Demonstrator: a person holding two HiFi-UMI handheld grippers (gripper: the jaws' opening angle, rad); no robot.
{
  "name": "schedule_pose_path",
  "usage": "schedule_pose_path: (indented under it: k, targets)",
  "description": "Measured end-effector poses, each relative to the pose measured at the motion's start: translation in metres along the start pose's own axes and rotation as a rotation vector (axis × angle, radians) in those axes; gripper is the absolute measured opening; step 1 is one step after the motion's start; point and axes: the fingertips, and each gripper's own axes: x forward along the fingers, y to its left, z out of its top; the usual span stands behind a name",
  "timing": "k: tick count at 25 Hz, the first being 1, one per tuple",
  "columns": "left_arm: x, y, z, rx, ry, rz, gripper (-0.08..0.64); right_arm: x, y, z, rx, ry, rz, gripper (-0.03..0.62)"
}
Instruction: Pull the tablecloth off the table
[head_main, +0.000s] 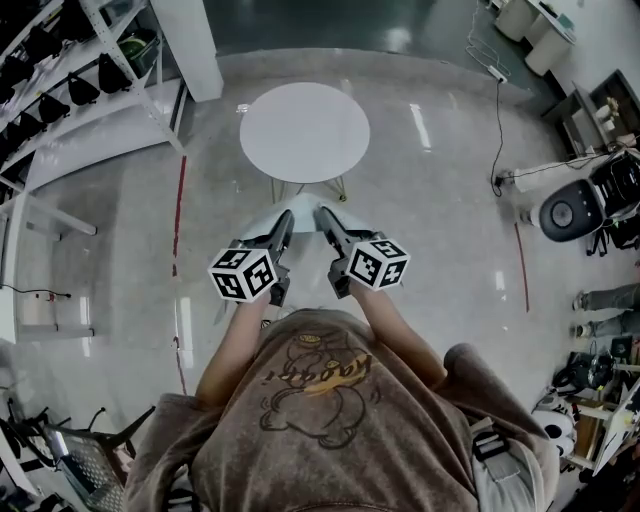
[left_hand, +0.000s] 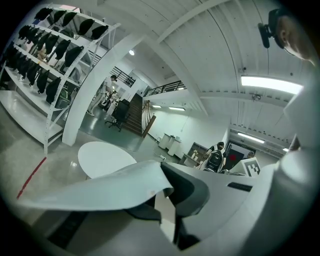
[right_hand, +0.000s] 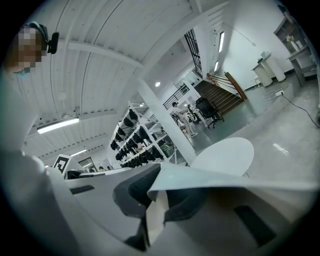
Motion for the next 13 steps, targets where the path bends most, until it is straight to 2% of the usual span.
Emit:
schedule_pose_path:
  k: [13]
  targets:
    - [0.001, 0.007, 0.010, 0.017, -0.012, 0.003, 0.021, 0.012, 0.003, 0.005, -0.010, 0.000, 0.015, 0.021]
